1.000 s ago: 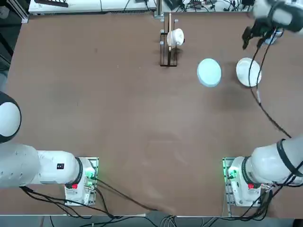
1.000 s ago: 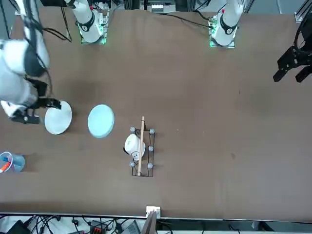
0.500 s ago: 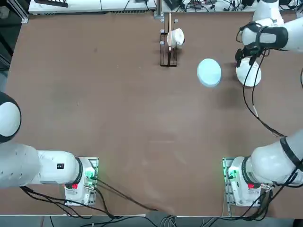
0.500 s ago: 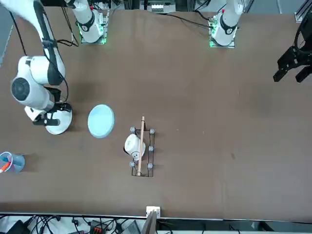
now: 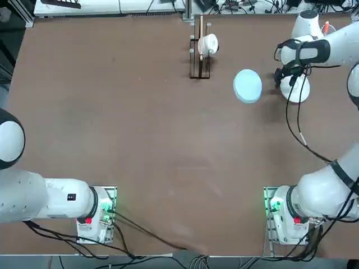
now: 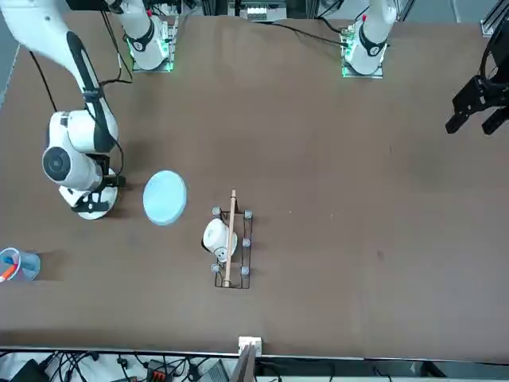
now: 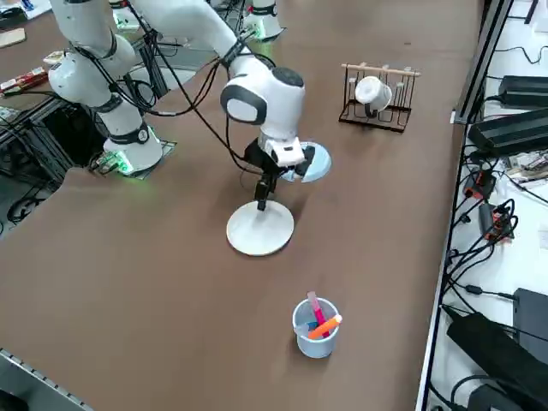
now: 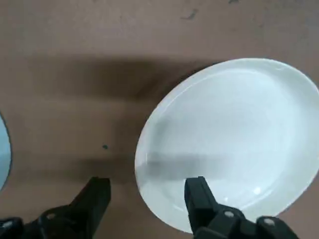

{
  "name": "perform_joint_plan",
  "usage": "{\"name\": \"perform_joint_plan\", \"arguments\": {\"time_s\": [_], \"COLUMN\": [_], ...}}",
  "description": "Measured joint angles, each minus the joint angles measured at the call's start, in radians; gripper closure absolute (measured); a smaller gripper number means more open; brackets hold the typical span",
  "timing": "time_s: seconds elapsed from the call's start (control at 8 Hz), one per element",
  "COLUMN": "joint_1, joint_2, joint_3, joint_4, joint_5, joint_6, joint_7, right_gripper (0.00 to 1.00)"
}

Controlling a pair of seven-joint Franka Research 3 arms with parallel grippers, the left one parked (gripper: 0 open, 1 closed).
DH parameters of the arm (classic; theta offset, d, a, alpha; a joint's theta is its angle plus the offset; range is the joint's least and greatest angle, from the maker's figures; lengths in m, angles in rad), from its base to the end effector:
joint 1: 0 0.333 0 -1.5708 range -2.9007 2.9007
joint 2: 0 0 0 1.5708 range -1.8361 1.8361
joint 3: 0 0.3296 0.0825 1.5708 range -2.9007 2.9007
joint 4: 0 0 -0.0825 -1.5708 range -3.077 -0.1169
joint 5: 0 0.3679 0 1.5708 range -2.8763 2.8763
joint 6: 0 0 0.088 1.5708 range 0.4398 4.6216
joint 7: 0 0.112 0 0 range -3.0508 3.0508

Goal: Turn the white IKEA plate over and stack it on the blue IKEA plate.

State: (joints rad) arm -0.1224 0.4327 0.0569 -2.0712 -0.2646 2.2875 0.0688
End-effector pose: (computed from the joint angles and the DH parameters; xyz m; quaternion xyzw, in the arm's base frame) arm 0.5594 -0.0440 0.2236 0.9909 0.0291 -0.1057 0.0777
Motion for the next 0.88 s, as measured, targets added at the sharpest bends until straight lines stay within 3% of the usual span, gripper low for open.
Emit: {"name": "perform_joint_plan", "arguments": {"time_s": [0.75, 0.88], "joint_1": [-0.003, -0.002], "joint_2": [0.036, 0.035], "joint_3": [-0.005, -0.002], "joint_4": [0.006, 0.009], "joint_5": [-0.019, -0.019], "joint_6": [0.003, 0.001], "joint_7": [0.005, 0.005], "right_gripper": [0.43, 0.66]}}
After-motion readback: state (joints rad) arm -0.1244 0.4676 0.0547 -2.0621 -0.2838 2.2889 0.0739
